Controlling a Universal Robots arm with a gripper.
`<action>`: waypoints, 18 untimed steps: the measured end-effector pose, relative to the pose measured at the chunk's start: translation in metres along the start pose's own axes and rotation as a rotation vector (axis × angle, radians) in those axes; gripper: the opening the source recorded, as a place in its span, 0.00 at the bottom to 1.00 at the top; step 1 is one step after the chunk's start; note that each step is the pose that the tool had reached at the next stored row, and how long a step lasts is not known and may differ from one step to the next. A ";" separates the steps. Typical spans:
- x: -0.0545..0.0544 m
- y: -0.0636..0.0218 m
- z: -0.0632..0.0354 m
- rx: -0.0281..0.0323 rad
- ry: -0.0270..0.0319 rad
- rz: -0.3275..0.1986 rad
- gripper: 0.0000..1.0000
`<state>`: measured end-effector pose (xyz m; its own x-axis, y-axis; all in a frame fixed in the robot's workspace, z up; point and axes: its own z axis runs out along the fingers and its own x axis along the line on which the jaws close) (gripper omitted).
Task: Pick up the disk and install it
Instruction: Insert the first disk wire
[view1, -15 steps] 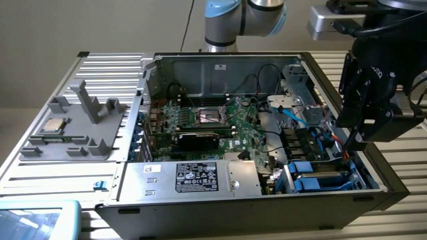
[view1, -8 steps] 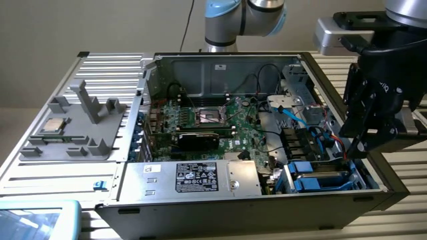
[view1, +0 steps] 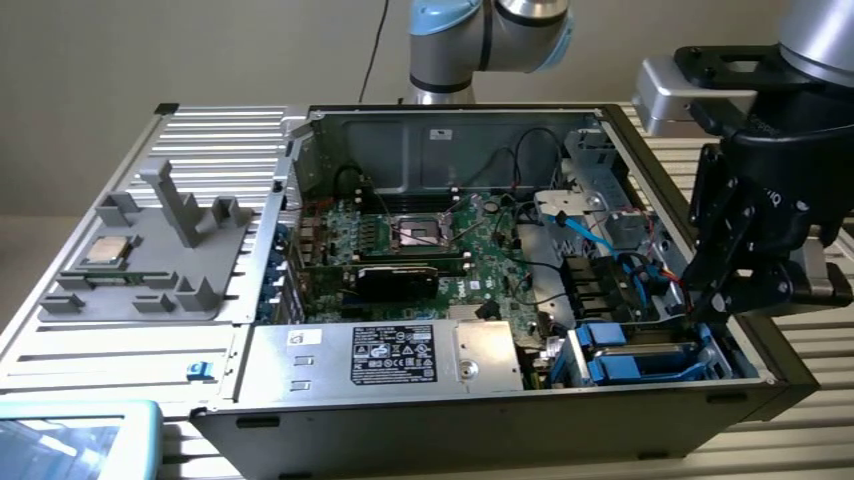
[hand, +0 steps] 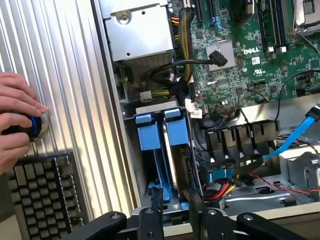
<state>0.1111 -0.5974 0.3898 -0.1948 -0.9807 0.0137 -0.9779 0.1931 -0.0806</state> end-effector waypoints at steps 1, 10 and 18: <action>0.000 0.0001 0.0009 -0.0014 -0.0039 -0.008 0.35; 0.000 0.0009 0.0111 -0.0046 -0.0200 -0.155 0.35; 0.000 0.0020 0.0232 -0.0040 -0.0315 -0.300 0.35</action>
<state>0.1109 -0.5976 0.3665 0.1049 -0.9945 0.0054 -0.9917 -0.1050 -0.0738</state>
